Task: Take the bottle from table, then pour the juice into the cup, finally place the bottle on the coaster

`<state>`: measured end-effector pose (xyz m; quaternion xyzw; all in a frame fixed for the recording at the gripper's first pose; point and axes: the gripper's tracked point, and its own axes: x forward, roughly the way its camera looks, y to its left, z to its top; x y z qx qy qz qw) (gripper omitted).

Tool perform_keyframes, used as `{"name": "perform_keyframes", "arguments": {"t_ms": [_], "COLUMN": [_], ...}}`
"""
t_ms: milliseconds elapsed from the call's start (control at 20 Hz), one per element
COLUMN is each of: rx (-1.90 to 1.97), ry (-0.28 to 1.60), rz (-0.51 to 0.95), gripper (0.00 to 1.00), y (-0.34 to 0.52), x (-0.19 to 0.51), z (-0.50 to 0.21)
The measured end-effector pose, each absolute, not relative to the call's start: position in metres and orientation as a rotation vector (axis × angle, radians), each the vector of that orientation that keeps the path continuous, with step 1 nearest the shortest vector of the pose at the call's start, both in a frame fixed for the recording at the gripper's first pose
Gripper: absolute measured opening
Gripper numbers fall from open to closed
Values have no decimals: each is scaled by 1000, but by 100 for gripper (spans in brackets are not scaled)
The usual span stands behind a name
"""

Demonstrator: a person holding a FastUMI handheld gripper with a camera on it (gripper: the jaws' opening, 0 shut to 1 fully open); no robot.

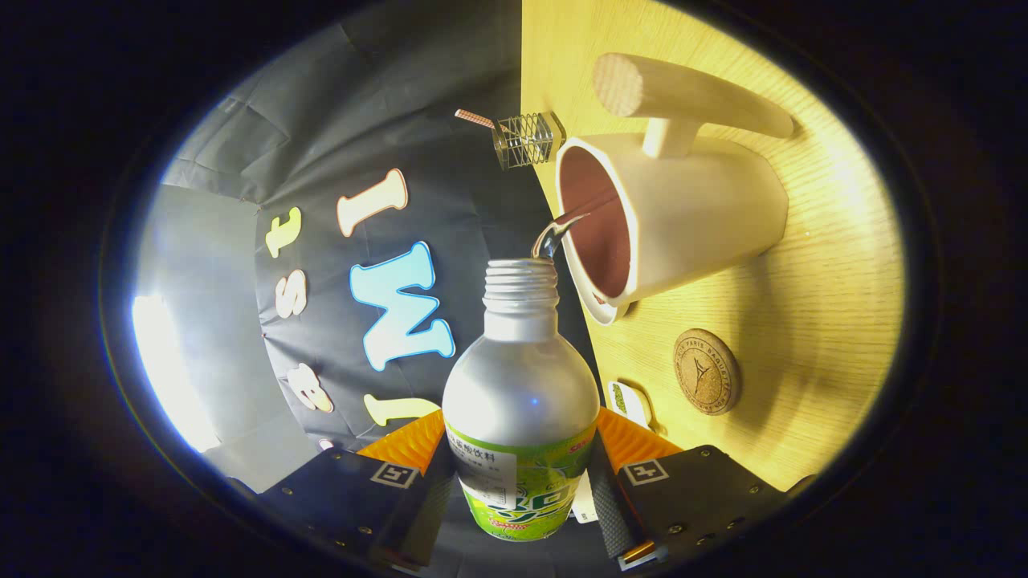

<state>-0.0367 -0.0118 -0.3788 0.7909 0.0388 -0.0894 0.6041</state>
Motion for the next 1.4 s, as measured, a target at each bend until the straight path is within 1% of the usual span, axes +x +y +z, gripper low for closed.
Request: {"name": "perform_keyframes", "arguments": {"t_ms": [900, 1400], "rx": [1960, 2041], "ry": [64, 20], "rz": [-193, -200], "gripper": [77, 77], "y": [-9, -13], "x": [-32, -26], "z": [-357, -339]}}
